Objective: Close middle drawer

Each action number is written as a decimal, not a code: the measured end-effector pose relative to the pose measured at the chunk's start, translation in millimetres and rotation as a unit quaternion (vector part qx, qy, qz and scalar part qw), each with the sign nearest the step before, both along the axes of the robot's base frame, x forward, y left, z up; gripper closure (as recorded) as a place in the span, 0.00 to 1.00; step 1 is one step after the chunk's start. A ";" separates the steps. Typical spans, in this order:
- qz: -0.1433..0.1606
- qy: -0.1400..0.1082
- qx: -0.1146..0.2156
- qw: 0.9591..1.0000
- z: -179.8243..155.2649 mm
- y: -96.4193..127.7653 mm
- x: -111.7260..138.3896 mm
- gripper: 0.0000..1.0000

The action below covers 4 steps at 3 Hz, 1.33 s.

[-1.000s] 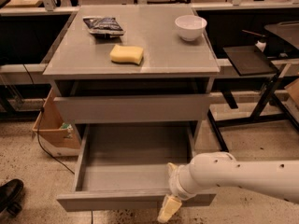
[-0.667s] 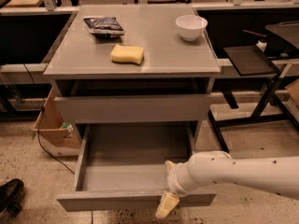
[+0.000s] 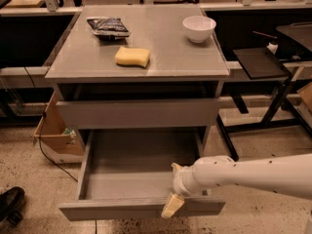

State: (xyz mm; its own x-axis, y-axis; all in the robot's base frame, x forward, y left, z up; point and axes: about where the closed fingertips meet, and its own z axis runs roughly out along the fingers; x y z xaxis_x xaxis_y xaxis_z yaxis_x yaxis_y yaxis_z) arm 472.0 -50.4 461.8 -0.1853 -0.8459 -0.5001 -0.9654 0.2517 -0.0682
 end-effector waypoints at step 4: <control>-0.002 -0.059 -0.003 0.998 -21.5 4.4 31.6 0.70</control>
Offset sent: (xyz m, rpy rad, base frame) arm 0.0247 -0.0007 -0.0309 -0.0059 -0.1048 -0.0152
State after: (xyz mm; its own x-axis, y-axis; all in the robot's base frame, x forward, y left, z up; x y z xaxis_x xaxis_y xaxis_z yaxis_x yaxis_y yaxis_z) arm 503.6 -45.9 440.3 -0.1290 -0.8485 -0.5132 -0.9497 0.2545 -0.1822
